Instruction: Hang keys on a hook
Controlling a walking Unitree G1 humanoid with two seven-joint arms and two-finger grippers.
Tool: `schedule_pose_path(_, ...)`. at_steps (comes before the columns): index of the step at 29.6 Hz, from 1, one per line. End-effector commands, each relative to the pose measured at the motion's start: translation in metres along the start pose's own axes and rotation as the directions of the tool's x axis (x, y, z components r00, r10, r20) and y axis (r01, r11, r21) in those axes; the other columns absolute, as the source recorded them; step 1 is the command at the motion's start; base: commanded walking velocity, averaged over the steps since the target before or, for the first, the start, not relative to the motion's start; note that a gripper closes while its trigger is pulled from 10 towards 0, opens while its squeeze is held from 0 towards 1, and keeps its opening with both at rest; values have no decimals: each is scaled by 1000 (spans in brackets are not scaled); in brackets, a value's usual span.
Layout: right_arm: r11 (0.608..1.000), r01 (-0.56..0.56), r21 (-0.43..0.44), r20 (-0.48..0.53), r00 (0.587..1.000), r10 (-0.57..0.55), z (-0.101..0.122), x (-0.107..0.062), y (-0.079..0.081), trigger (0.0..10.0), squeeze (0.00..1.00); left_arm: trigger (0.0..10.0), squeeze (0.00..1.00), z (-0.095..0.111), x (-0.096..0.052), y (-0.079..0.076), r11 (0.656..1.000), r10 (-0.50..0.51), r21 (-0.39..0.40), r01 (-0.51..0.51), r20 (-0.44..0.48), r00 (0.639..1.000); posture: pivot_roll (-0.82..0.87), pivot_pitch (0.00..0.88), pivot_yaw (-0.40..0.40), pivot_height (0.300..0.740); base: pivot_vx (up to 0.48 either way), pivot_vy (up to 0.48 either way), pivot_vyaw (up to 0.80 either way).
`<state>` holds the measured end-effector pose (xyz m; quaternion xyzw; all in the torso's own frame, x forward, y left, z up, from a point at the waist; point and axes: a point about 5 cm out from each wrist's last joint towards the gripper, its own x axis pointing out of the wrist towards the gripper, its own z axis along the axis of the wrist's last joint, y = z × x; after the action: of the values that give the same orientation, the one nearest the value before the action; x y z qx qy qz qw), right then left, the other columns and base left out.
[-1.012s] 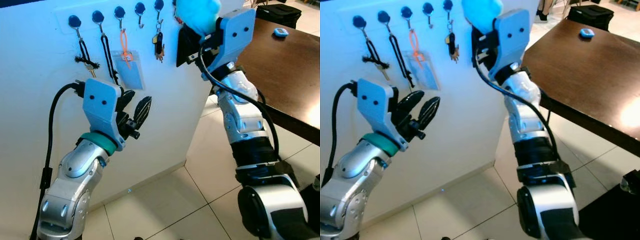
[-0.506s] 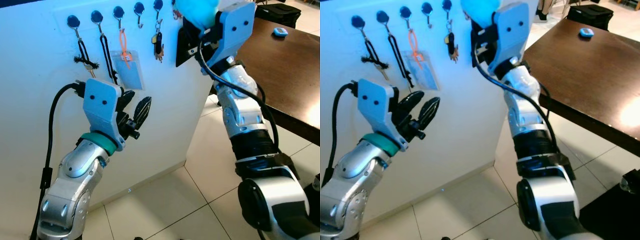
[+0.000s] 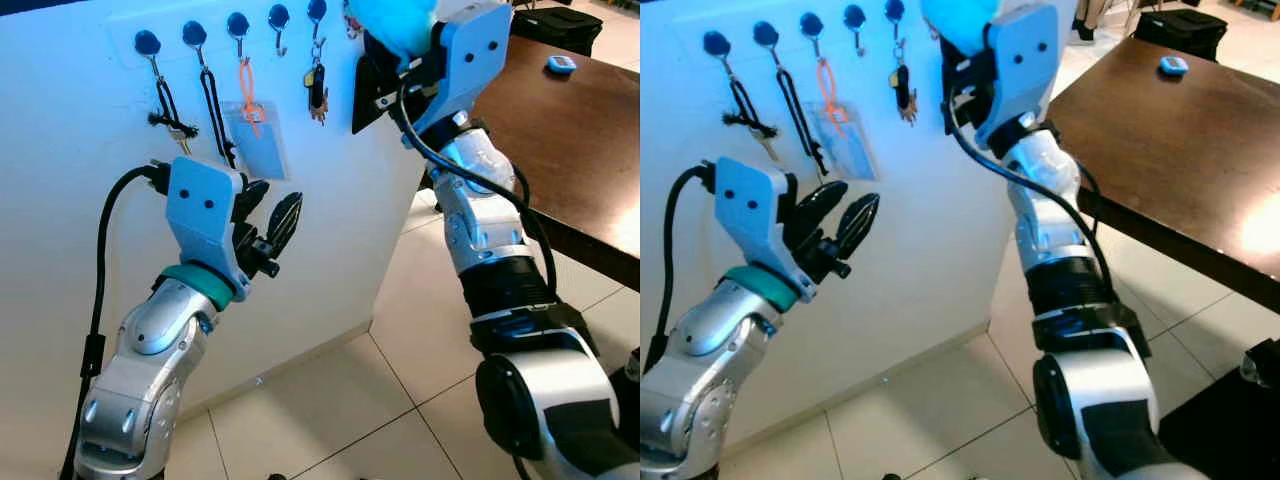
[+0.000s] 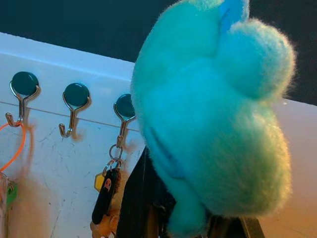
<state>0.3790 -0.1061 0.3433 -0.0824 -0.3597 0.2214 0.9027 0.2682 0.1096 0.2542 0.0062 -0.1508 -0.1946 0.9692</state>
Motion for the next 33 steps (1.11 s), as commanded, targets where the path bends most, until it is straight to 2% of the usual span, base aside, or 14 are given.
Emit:
schedule_pose_path(1,1000,-1,4,26,1000,1,4,3,-1,10000,0,10000,0,-2,-1,-1,1000,-4,2,4,-8,1000,-45,102,83,740,0,0,0)
schedule_pose_path(12,1000,20,-16,27,999,-20,5,-1,-9,10000,0,10000,0,-2,0,-1,1000,-9,4,9,-8,1000,-46,96,90,740,0,0,0)
schedule_pose_path(17,999,36,-24,-2,999,-36,-2,-4,-14,10000,0,10000,0,-1,0,0,1000,-11,7,11,-9,1000,-43,98,94,740,0,0,0)
schedule_pose_path(26,1000,31,-6,-33,999,-31,-10,-4,-11,10000,0,10000,0,-1,0,0,1000,-12,9,12,-12,1000,-41,100,94,740,0,0,0)
schedule_pose_path(33,1000,-6,20,-25,1000,7,-9,4,-1,10000,0,10000,0,-1,-2,0,1000,-6,10,6,-13,1000,-30,108,89,740,0,0,0)
